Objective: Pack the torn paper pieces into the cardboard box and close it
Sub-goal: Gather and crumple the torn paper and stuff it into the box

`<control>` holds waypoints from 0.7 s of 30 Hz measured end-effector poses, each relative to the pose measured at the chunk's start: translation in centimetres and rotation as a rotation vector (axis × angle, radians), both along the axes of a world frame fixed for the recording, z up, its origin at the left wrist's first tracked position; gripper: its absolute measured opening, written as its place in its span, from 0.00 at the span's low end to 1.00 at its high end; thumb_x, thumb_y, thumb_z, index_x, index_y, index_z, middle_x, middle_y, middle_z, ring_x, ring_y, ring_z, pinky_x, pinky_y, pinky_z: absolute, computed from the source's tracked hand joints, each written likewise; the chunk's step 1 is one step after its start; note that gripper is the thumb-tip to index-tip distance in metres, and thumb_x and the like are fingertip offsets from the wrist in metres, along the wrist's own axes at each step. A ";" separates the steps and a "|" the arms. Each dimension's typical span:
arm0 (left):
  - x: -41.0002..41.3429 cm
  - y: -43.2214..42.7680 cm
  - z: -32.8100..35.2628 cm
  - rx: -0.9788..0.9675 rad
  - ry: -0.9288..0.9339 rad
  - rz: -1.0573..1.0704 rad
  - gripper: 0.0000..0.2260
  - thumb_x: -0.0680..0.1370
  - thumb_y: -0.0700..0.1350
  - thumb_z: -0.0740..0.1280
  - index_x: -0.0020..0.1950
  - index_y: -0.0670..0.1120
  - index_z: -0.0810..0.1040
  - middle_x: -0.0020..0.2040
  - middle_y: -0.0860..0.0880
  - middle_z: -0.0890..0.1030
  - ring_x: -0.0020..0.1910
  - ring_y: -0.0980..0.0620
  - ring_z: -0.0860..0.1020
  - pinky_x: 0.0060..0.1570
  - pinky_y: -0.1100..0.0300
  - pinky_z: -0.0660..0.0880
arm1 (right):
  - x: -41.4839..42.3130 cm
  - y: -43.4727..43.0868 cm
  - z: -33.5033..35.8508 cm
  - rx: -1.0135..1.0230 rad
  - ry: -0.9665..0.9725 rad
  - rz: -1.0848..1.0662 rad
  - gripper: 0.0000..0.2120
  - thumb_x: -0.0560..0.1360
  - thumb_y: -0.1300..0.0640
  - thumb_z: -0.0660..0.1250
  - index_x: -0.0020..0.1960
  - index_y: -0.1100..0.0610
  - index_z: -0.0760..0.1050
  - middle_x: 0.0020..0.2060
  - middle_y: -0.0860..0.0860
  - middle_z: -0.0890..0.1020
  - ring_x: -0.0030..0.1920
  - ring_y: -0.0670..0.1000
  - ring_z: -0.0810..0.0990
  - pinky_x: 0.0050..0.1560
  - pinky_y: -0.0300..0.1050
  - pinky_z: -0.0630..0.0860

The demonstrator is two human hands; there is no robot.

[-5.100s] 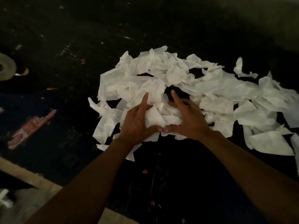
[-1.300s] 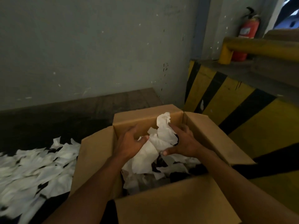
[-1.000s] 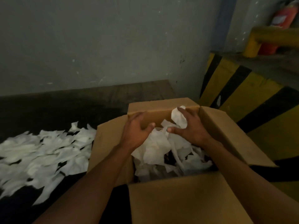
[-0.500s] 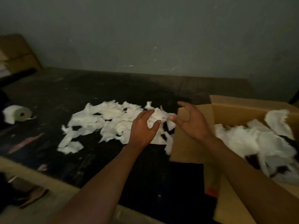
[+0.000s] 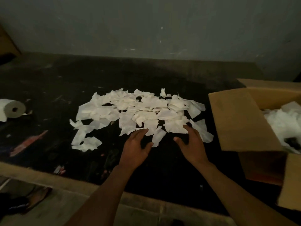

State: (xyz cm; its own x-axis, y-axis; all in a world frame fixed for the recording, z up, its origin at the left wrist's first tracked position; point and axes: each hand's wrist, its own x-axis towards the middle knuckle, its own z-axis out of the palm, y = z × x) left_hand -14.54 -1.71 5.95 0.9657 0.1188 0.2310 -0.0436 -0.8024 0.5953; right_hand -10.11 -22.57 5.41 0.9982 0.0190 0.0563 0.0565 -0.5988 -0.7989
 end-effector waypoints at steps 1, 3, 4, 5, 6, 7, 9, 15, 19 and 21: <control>1.1 -0.2 -0.3 -0.016 -0.002 -0.029 0.25 0.73 0.50 0.72 0.69 0.49 0.71 0.68 0.50 0.73 0.67 0.55 0.69 0.67 0.64 0.62 | 0.6 -0.2 -0.2 -0.008 -0.009 -0.030 0.30 0.72 0.50 0.72 0.71 0.53 0.66 0.69 0.55 0.69 0.70 0.54 0.66 0.69 0.53 0.67; 3.5 -0.7 -0.6 -0.044 -0.007 -0.086 0.27 0.73 0.50 0.73 0.70 0.49 0.71 0.68 0.50 0.73 0.67 0.55 0.69 0.65 0.67 0.61 | 2.4 -0.6 -0.6 -0.029 -0.035 -0.082 0.29 0.72 0.52 0.72 0.70 0.54 0.67 0.68 0.55 0.70 0.70 0.55 0.67 0.69 0.52 0.68; 4.8 -1.0 -0.7 -0.060 -0.011 -0.117 0.27 0.73 0.49 0.73 0.71 0.49 0.70 0.68 0.50 0.73 0.67 0.55 0.69 0.65 0.67 0.61 | 3.6 -0.6 -0.8 -0.030 -0.043 -0.108 0.28 0.73 0.53 0.72 0.70 0.54 0.67 0.68 0.55 0.70 0.70 0.54 0.67 0.68 0.52 0.68; 6.1 -1.4 -0.8 -0.074 -0.016 -0.148 0.28 0.73 0.49 0.73 0.71 0.49 0.69 0.68 0.50 0.72 0.68 0.55 0.68 0.65 0.67 0.61 | 4.8 -0.5 -0.8 -0.026 -0.049 -0.140 0.27 0.73 0.53 0.72 0.70 0.53 0.67 0.68 0.55 0.70 0.69 0.54 0.67 0.68 0.51 0.68; 7.3 -1.7 -0.9 -0.084 -0.016 -0.174 0.29 0.73 0.49 0.73 0.72 0.50 0.68 0.69 0.51 0.71 0.68 0.55 0.68 0.66 0.65 0.62 | 6.1 -0.4 -0.8 -0.032 -0.057 -0.174 0.26 0.74 0.54 0.71 0.70 0.53 0.67 0.68 0.54 0.70 0.69 0.54 0.67 0.67 0.49 0.68; 8.6 -1.9 -1.0 -0.098 -0.003 -0.192 0.30 0.73 0.49 0.73 0.73 0.50 0.66 0.70 0.51 0.70 0.69 0.55 0.67 0.67 0.64 0.62 | 7.4 -0.1 -0.8 -0.049 -0.071 -0.199 0.25 0.75 0.54 0.70 0.70 0.53 0.67 0.68 0.54 0.70 0.69 0.54 0.68 0.65 0.46 0.66; 11.1 -2.2 -1.3 -0.108 0.033 -0.221 0.32 0.73 0.49 0.73 0.74 0.51 0.64 0.71 0.51 0.68 0.70 0.55 0.65 0.68 0.62 0.62 | 10.4 0.7 -0.9 -0.084 -0.103 -0.231 0.24 0.76 0.55 0.68 0.70 0.54 0.67 0.68 0.55 0.71 0.68 0.54 0.68 0.63 0.42 0.64; 19.3 -2.0 -2.1 -0.078 0.049 -0.153 0.32 0.74 0.49 0.72 0.74 0.50 0.63 0.72 0.50 0.68 0.71 0.52 0.65 0.71 0.55 0.62 | 20.1 1.4 -0.4 -0.142 -0.039 -0.344 0.29 0.75 0.48 0.68 0.72 0.52 0.63 0.72 0.55 0.66 0.73 0.56 0.63 0.70 0.56 0.65; 23.5 -1.3 -2.4 -0.003 0.082 -0.119 0.44 0.69 0.56 0.75 0.77 0.50 0.54 0.77 0.48 0.57 0.76 0.50 0.53 0.74 0.43 0.53 | 24.1 0.5 -2.1 -0.182 0.071 -0.344 0.40 0.70 0.38 0.70 0.75 0.49 0.58 0.75 0.55 0.59 0.74 0.59 0.58 0.69 0.61 0.65; 25.2 -1.3 -2.8 0.072 0.164 -0.135 0.54 0.63 0.66 0.74 0.78 0.48 0.46 0.78 0.47 0.49 0.77 0.48 0.45 0.74 0.42 0.45 | 25.6 0.2 -3.2 -0.184 0.142 -0.331 0.45 0.67 0.34 0.70 0.76 0.46 0.54 0.76 0.55 0.55 0.76 0.60 0.53 0.70 0.64 0.62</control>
State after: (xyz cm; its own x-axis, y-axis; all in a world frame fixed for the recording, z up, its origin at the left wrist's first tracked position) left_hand 10.70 -2.97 3.13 0.9970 -0.0251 0.0727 -0.0608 -0.8364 0.5447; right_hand 15.49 -22.35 2.16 0.9496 -0.3083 -0.0573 -0.2671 -0.6996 -0.6627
